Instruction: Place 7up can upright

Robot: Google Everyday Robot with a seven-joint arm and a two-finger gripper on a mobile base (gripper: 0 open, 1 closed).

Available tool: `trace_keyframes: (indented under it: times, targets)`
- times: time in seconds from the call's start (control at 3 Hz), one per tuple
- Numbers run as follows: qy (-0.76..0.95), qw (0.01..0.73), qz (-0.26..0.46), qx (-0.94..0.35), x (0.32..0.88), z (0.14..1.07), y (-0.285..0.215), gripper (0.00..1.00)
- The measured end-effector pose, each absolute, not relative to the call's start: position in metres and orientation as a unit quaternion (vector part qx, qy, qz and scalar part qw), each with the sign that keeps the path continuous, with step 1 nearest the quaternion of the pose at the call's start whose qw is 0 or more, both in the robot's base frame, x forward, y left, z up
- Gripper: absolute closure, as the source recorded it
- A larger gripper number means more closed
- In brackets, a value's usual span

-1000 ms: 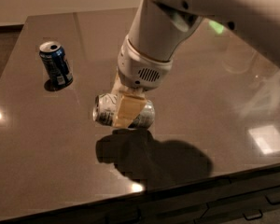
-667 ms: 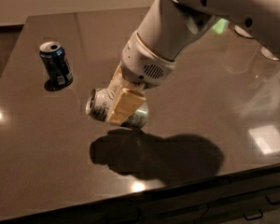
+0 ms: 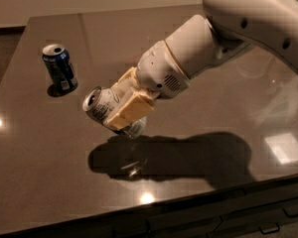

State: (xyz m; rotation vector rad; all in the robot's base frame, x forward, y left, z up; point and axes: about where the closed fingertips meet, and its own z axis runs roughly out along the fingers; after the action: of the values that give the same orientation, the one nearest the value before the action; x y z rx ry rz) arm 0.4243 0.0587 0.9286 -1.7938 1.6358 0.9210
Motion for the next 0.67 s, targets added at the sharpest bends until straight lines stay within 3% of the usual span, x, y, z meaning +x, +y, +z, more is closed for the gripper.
trace_keyframes:
  times: [0.67]
  targets:
    - [0.563, 0.345, 0.433, -0.614, 0.4245, 0.9276, 0.0639, 1.0]
